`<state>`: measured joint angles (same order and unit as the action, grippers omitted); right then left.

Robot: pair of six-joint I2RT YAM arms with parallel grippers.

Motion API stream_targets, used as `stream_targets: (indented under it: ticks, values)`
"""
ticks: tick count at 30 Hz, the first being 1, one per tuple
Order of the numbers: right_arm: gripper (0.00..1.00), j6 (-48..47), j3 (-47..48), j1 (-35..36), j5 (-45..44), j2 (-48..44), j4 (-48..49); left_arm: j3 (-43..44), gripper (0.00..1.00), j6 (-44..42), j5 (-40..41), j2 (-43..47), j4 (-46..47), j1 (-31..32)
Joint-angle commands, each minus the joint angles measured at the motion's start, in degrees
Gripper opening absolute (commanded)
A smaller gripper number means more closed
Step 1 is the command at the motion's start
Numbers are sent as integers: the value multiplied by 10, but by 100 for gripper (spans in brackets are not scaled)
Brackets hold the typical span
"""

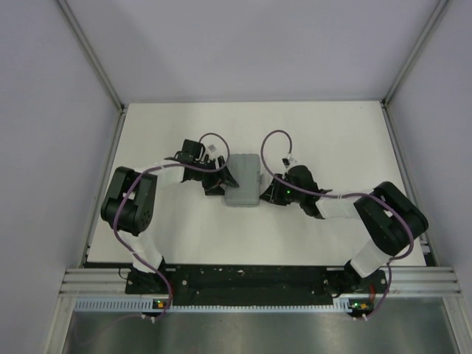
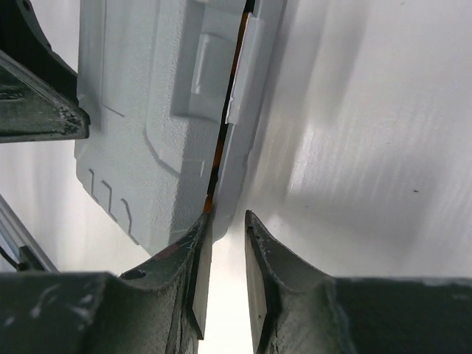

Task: Pack the tool kit

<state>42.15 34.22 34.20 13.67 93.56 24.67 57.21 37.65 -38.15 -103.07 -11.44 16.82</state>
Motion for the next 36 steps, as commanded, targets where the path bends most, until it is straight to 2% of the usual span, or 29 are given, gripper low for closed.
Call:
stream_targets:
  ticks: [1, 9, 13, 19, 27, 36]
  values:
    - [25, -18, -5, -6, -57, -69, -43, 9, 72, -4, -3, -12, 5, 6]
    - [31, -10, 2, -6, -76, -92, -80, 26, 72, -22, 34, -23, -35, 8]
    - [47, -22, 9, -6, -68, -99, -79, 31, 72, -33, 55, -24, -52, 14]
    - [56, -38, 42, -6, -40, -94, -81, 40, 72, -45, 88, -30, -76, 23]
    - [56, -66, 116, -3, -25, -5, -141, 64, 70, -62, 146, -42, -125, 41]
    - [34, -94, 162, 43, -132, 86, -284, 78, 68, -73, 196, -55, -155, 59]
